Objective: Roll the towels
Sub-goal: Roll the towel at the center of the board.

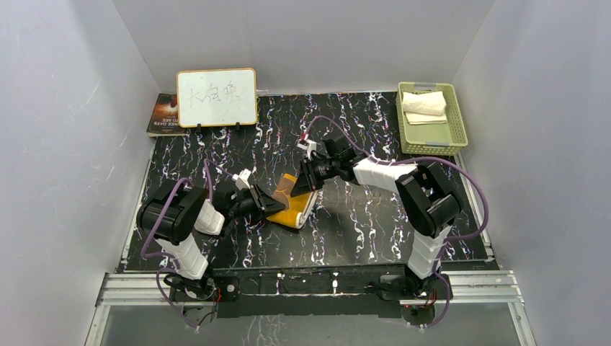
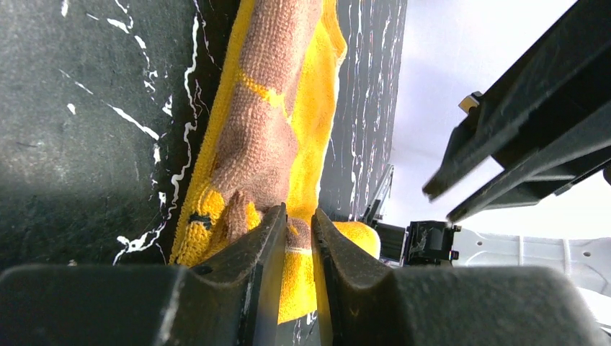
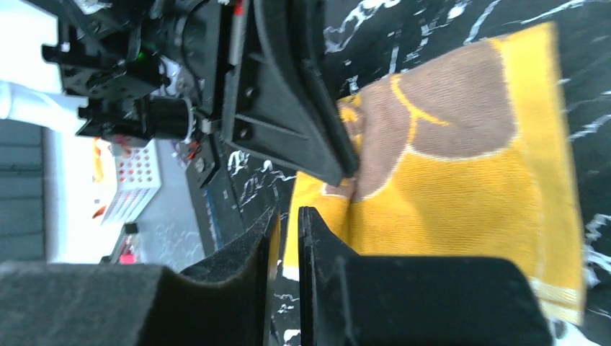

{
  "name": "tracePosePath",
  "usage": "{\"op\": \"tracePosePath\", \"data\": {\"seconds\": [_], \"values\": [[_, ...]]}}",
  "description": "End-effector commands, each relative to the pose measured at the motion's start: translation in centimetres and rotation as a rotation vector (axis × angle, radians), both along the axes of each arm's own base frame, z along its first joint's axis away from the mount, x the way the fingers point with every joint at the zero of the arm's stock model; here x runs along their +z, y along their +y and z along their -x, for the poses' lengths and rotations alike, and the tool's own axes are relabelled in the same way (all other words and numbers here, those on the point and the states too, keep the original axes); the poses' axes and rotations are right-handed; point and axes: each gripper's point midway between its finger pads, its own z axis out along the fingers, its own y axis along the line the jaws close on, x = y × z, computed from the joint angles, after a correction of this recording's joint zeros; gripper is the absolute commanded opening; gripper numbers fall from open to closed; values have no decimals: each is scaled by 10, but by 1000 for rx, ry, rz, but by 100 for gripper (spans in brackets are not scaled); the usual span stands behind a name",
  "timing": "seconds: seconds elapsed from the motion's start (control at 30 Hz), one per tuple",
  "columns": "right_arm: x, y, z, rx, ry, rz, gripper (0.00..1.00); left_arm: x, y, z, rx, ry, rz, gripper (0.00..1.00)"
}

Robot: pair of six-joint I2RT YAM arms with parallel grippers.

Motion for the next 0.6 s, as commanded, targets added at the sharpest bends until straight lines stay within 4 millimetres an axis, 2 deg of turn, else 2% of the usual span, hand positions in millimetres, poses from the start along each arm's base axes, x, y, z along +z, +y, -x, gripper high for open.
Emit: {"op": "tracePosePath", "data": {"seconds": [0.0,0.1,0.23,0.57], "values": [[19,14,24,203,-39,-100,9,-48,17,16,22,124,-147,20],[14,21,43,277,-7,-107,0,-51,16,17,20,134,-146,20],[2,29,67,364,59,-120,0,-52,16,16,16,137,-150,20],[-44,17,86,406,190,-128,0,-50,18,17,5,128,-176,20]]}}
